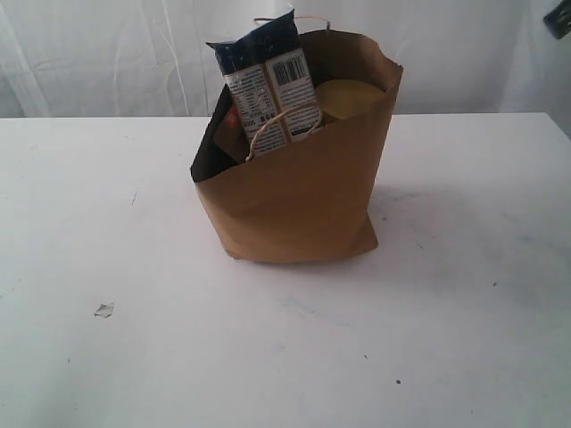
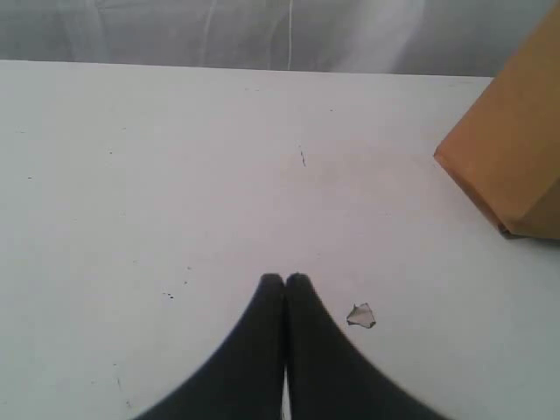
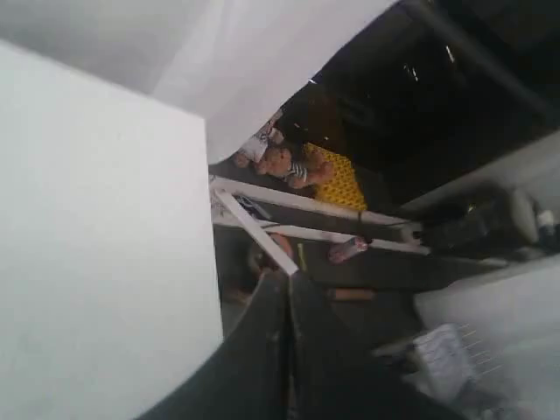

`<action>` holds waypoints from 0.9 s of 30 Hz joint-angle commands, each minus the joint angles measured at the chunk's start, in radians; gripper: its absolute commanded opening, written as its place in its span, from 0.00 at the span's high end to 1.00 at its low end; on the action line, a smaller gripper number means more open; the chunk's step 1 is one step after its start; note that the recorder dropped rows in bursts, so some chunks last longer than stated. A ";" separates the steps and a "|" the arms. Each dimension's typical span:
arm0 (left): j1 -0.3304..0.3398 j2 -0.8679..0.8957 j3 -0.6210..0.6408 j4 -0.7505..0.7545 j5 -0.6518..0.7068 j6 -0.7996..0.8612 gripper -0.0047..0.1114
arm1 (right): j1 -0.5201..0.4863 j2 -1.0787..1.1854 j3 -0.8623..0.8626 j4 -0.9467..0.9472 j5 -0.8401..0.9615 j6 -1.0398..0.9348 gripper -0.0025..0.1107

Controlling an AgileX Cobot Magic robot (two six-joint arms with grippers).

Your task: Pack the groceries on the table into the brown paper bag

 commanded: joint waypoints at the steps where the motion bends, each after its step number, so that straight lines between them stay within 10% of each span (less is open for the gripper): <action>1: 0.002 -0.003 0.003 -0.004 -0.001 -0.005 0.96 | -0.225 0.065 -0.001 0.060 -0.219 0.400 0.98; 13: 0.002 -0.003 0.003 -0.004 -0.001 -0.005 0.96 | -0.584 -0.026 0.062 1.135 -0.393 0.112 0.98; 27: 0.002 -0.003 0.003 -0.004 -0.001 -0.005 0.96 | -0.417 -0.517 0.267 1.181 -0.384 -0.388 0.98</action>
